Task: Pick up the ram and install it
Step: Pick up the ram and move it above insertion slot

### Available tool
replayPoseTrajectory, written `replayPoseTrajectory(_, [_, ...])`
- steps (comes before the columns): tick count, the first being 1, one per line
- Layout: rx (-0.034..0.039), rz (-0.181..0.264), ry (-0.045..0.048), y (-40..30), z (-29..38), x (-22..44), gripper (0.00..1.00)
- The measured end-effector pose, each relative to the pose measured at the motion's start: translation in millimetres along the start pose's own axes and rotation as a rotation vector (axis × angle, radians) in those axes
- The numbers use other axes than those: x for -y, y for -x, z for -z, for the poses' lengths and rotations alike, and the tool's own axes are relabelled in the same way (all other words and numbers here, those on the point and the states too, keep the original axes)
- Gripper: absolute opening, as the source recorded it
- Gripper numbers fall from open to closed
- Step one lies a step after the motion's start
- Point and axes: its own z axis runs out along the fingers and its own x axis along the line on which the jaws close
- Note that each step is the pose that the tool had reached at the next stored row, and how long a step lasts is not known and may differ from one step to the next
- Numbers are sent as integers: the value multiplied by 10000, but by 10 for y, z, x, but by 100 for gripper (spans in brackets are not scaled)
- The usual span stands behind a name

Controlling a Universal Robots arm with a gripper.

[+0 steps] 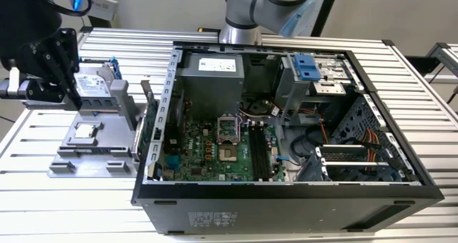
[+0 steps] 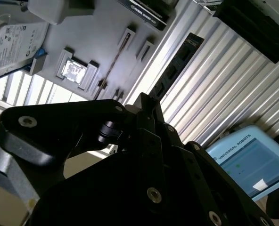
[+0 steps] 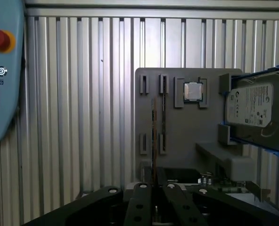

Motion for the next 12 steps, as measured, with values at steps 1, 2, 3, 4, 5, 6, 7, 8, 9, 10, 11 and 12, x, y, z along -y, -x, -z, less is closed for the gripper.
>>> replayPoseTrajectory(1, [0,0,0,0,0,8,0])
replayPoseTrajectory(2, [0,1,1,0,0,16,0])
replayPoseTrajectory(3, [0,0,0,0,0,23,0])
replayPoseTrajectory(4, [0,0,1,0,0,30,0])
replayPoseTrajectory(5, [0,0,1,0,0,36,0])
replayPoseTrajectory(6, [-1,0,3,1,1,44,0])
replayPoseTrajectory(7, [-1,0,4,1,1,53,0])
replayPoseTrajectory(8, [0,0,6,1,1,63,0])
replayPoseTrajectory(9, [0,0,7,1,0,72,0])
replayPoseTrajectory(10, [0,0,10,1,1,81,0])
replayPoseTrajectory(11, [-1,0,11,1,1,90,0])
replayPoseTrajectory(12, [-1,-1,12,1,1,99,0])
